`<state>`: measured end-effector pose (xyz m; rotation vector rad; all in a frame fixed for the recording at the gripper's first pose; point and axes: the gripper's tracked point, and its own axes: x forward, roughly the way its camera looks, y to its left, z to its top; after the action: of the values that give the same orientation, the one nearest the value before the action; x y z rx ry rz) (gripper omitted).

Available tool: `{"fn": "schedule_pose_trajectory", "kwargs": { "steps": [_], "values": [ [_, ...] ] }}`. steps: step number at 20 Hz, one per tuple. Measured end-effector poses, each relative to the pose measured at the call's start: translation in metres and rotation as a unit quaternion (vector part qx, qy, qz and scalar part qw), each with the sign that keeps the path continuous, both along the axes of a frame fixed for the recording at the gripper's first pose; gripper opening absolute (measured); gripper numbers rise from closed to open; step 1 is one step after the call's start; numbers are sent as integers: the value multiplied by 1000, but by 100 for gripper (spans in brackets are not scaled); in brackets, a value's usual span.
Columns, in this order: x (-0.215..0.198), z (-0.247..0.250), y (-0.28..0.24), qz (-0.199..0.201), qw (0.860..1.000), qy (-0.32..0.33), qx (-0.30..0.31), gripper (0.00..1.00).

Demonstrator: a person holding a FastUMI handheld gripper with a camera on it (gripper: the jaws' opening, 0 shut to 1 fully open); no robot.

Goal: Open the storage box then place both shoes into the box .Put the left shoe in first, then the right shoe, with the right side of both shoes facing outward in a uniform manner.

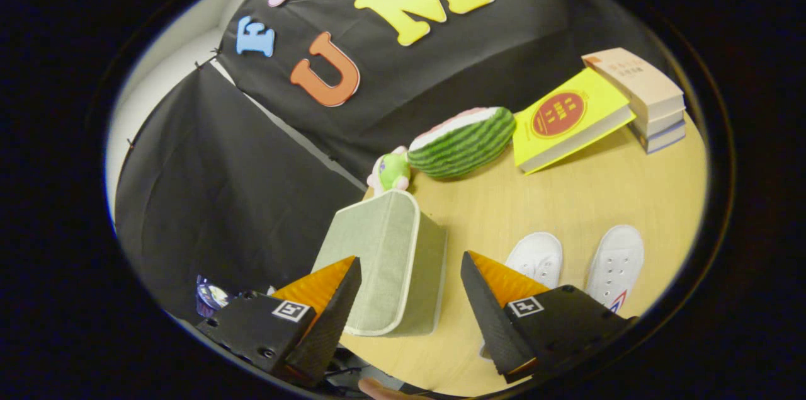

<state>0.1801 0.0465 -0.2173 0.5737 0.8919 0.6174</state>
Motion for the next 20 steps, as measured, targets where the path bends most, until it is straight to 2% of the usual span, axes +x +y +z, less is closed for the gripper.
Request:
{"fn": "schedule_pose_trajectory", "kwargs": {
  "steps": [5, 8, 12, 15, 17, 19, 20],
  "values": [
    [14, -24, 19, 44, 996, 43, 65, 93],
    [12, -40, 42, 81, 985, 93, 121, 90],
    [31, -60, 66, 76, 961, 167, 209, 88],
    [22, -63, 81, 100, 938, 198, 268, 87],
    [12, -59, 91, 125, 931, 200, 278, 75],
    [9, -60, 89, 132, 937, 177, 273, 44],
    [12, -54, 83, 119, 936, 168, 286, 32]
  ]
}}
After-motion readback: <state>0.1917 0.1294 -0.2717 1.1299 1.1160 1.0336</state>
